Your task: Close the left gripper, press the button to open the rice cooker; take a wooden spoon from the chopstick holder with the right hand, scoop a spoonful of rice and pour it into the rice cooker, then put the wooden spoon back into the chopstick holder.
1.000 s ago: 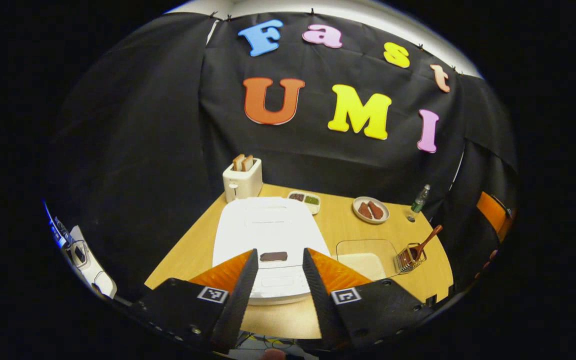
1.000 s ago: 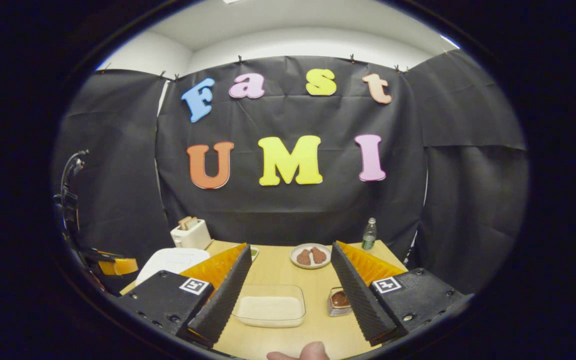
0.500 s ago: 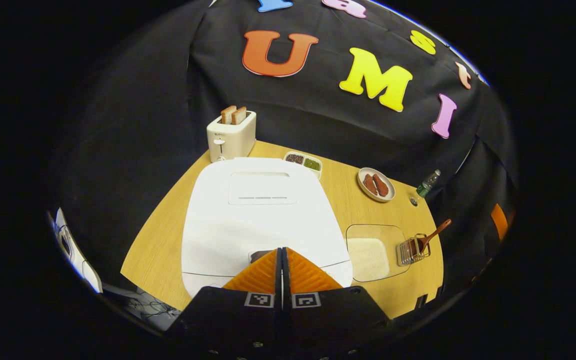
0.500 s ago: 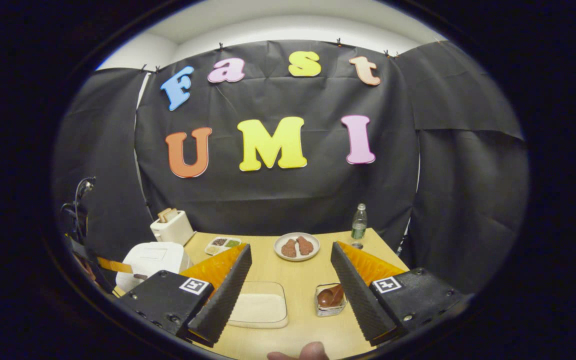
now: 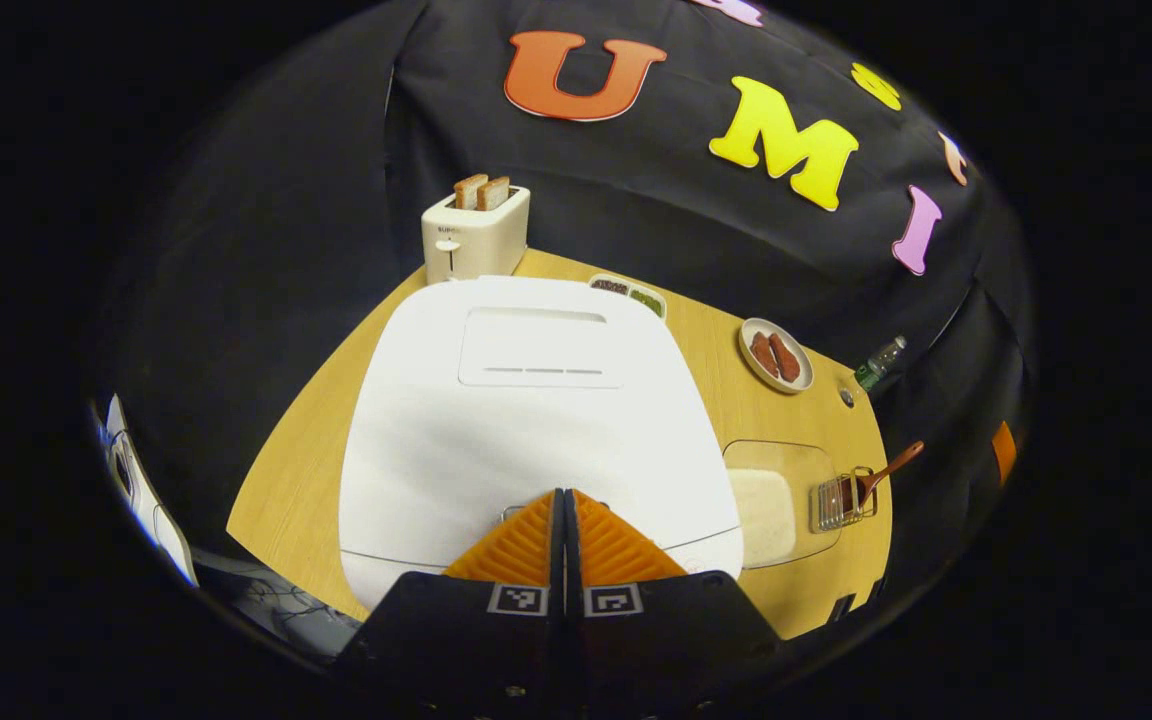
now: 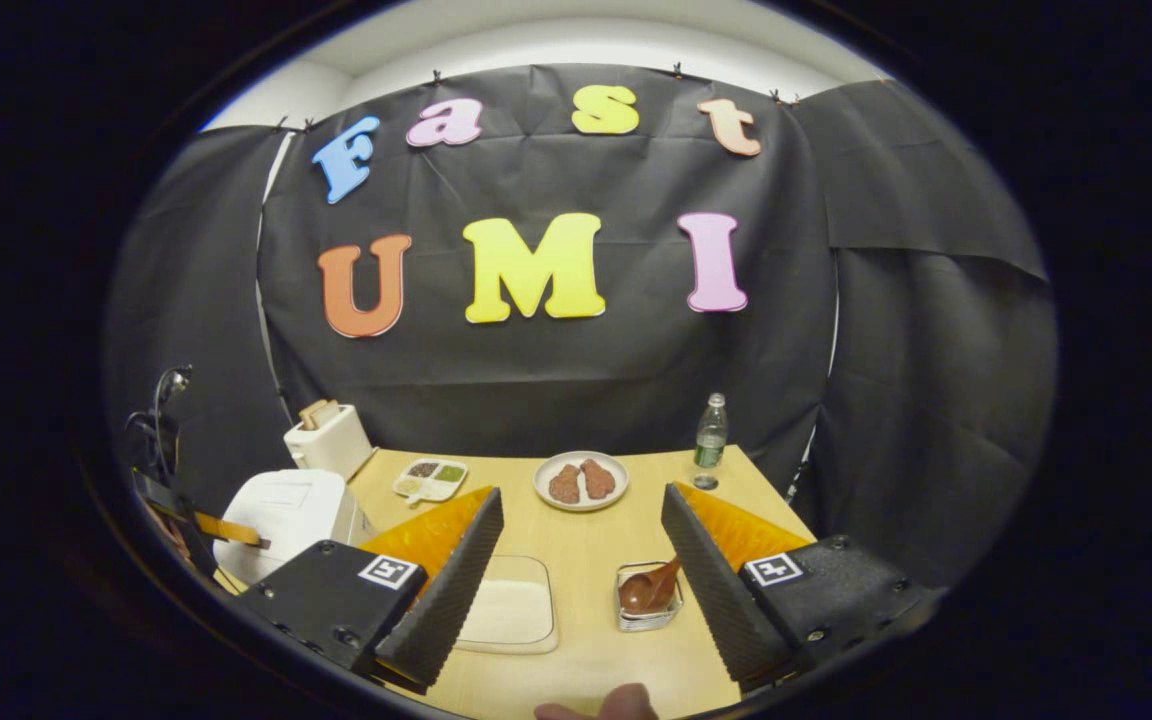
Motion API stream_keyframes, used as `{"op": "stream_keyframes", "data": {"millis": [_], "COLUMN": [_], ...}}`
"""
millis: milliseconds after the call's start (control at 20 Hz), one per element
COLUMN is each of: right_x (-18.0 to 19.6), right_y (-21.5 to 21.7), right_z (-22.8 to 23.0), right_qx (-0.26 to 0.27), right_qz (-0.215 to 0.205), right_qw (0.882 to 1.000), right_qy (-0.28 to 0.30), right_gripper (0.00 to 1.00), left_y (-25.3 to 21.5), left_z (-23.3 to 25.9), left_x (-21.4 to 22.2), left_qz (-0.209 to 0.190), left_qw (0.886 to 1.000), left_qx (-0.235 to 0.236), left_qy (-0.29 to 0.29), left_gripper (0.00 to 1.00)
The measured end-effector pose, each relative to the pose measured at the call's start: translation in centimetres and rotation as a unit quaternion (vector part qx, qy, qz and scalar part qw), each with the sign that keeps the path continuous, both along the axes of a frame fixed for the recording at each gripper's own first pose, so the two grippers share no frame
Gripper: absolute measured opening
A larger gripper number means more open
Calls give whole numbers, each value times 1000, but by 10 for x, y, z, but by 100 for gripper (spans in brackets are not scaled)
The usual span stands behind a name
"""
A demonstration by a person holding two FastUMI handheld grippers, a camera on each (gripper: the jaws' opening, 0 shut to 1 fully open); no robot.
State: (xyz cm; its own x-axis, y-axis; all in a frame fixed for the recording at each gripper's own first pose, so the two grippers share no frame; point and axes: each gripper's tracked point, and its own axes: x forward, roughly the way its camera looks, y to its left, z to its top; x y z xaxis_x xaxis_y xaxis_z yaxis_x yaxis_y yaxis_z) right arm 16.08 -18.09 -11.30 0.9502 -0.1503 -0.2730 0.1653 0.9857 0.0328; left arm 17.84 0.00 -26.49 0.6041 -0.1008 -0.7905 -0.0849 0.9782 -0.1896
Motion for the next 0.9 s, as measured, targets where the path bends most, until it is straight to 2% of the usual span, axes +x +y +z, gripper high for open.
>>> {"op": "stream_keyframes", "data": {"millis": [100,200,350,550,600,650,700,800,850,900], "right_x": [0,-1,-5,-16,-19,-22,-25,-30,-33,-35], "right_y": [3,4,-7,-20,-23,-27,-29,-34,-36,-37], "right_z": [0,5,16,23,25,26,25,28,28,28], "right_qx": [2,-1,-12,-16,-17,-17,-19,-22,-18,-15], "right_qz": [3,6,0,-11,-15,-18,-20,-23,-23,-22], "right_qw": [1000,1000,1000,1000,1000,1000,999,999,999,999], "right_qy": [-1,-4,-10,-18,-18,-19,-17,-18,-21,-23], "right_gripper": [100,100,100,100,100,100,100,100,100,100], "left_y": [0,2,3,9,14,19,20,21,23,25], "left_z": [-1,13,70,143,160,178,195,219,231,241], "left_x": [-2,4,22,51,58,64,68,74,76,74], "left_qz": [-1,0,11,36,36,36,33,36,39,41], "left_qw": [1000,1000,993,976,970,963,957,945,938,932], "left_qx": [0,8,19,18,29,42,44,52,59,67], "left_qy": [6,-16,-113,-214,-239,-264,-286,-320,-338,-355], "left_gripper": [0,0,0,2,8,24,22,34,44,63]}}
